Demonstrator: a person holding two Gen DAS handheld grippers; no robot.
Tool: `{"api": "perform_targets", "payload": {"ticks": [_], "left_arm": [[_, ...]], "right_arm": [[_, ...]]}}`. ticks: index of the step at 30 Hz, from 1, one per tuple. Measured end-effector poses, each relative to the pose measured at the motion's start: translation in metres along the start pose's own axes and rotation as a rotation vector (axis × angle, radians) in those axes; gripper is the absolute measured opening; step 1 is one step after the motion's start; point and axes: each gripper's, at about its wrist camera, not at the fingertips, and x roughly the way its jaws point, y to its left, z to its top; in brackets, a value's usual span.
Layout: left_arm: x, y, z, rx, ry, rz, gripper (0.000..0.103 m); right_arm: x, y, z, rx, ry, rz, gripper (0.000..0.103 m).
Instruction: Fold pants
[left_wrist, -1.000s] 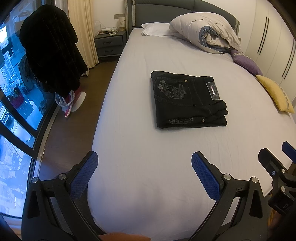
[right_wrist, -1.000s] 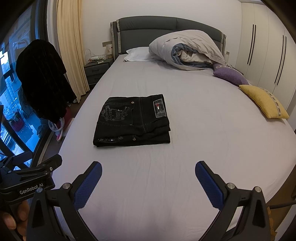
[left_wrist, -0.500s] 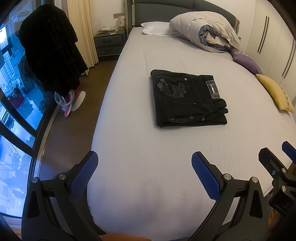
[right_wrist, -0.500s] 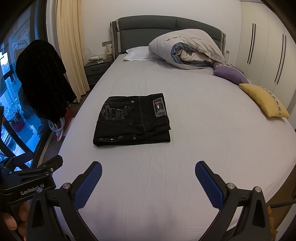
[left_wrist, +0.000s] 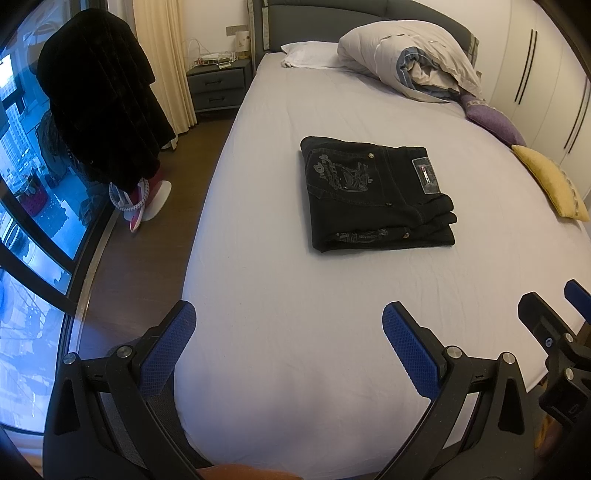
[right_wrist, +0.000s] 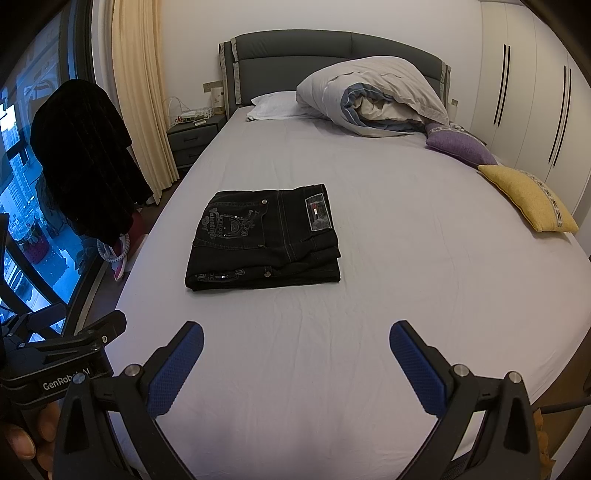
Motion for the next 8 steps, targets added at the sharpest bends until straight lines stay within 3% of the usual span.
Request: {"api": "perform_targets", "payload": {"ticks": [8], "left_arm": [[0.0003, -0.0010, 0.0029, 0.013, -0.010, 0.018, 0.103]], "right_arm": [[-0.0001, -0.0015, 0.0018, 0.000, 0.001, 0.001, 0.103]]}}
